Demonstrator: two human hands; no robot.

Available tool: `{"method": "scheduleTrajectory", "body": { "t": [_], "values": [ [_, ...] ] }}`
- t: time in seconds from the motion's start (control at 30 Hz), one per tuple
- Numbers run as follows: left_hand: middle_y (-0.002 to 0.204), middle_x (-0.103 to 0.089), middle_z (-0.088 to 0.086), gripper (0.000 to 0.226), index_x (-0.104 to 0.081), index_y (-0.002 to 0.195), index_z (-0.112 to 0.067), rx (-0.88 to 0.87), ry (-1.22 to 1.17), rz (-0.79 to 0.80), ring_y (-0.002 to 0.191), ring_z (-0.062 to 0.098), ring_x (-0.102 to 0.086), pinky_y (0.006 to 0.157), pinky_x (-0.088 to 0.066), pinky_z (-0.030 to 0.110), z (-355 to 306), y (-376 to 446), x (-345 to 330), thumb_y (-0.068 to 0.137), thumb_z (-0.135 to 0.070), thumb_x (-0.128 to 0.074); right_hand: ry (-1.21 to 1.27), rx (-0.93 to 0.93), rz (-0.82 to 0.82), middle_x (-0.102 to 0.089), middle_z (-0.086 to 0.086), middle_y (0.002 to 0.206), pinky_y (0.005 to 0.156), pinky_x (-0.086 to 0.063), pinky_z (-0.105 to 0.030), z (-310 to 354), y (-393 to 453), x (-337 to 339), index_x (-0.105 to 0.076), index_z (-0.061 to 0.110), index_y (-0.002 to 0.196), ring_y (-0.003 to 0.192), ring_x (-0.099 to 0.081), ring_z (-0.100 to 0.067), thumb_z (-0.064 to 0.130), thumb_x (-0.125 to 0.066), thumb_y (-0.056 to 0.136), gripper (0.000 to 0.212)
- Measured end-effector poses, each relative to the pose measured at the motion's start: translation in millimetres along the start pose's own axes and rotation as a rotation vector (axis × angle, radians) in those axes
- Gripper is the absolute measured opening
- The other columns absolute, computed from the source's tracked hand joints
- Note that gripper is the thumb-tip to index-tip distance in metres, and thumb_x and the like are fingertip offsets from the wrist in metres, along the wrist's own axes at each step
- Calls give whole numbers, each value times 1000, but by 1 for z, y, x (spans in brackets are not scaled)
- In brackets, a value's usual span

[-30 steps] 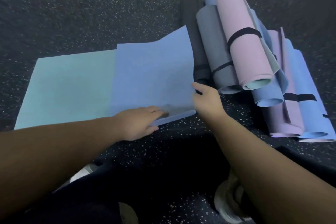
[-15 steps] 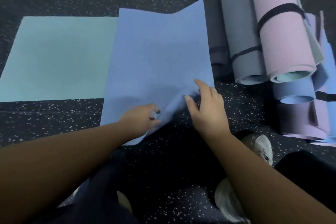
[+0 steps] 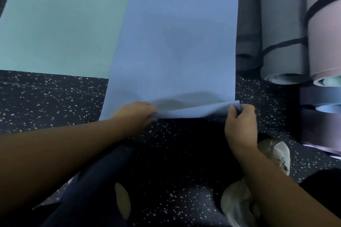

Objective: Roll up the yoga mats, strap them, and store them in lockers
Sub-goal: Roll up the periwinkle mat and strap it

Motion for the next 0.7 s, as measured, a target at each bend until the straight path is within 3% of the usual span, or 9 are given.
{"method": "scheduleTrajectory", "body": {
  "t": [0.1,0.17,0.23,0.33,0.47,0.6,0.7],
  "values": [
    [102,-54,4,24,-54,99,-15,31,-17,-55,101,28,-54,73,-34,31,6,-1,9,101,-34,-40,-64,240,-177,-47,-25,128,101,-36,-42,12,-12,-10,-49,-3,122,119,-45,-39,-4,-40,86,38],
    [100,-56,6,22,-54,97,-15,29,-64,-188,98,31,-55,71,-33,33,6,-1,21,101,-31,-40,-177,387,-222,-51,-23,129,109,-28,-57,20,-24,-28,-57,1,116,126,-44,-41,-2,-32,73,50],
    [103,-59,7,23,-56,102,-15,56,-61,-287,96,31,-55,68,-32,33,10,-2,33,100,-32,-41,-264,413,-236,-56,-18,128,106,-19,-62,23,-33,-45,-62,6,112,128,-45,-38,3,-30,68,54],
    [104,-62,6,27,-56,103,-15,88,15,-307,94,31,-57,67,-35,34,24,-3,38,100,-36,-39,-317,405,-168,-55,-20,132,102,-20,-68,25,-42,-68,-61,4,121,130,-43,-44,1,-41,66,59],
    [104,-64,7,24,-55,103,-17,158,51,-240,96,31,-59,66,-34,32,42,-10,28,100,-37,-42,-412,488,-54,-55,-23,131,100,-29,-66,26,-49,-95,-56,-3,127,126,-45,-49,10,-56,66,63],
    [98,-65,9,24,-44,115,-22,224,-22,-217,89,33,-60,66,-38,35,46,-19,18,100,-39,-42,-417,603,5,-58,-20,127,104,-25,-51,37,-53,-111,-57,0,127,120,-52,-40,17,-59,65,64],
    [100,-60,9,18,-38,110,-19,190,-16,-215,83,34,-57,66,-45,41,44,-19,14,101,-34,-41,-388,682,92,-62,-17,118,100,-39,-56,47,-55,-122,-62,8,122,111,-57,-37,16,-57,64,60]
  ]
}}
Point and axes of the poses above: each hand's wrist, its own y-axis towards the middle knuckle, its own x-axis out of the back of the hand, z = x × y, the point moved 5 cm from there along y, towards the middle knuckle
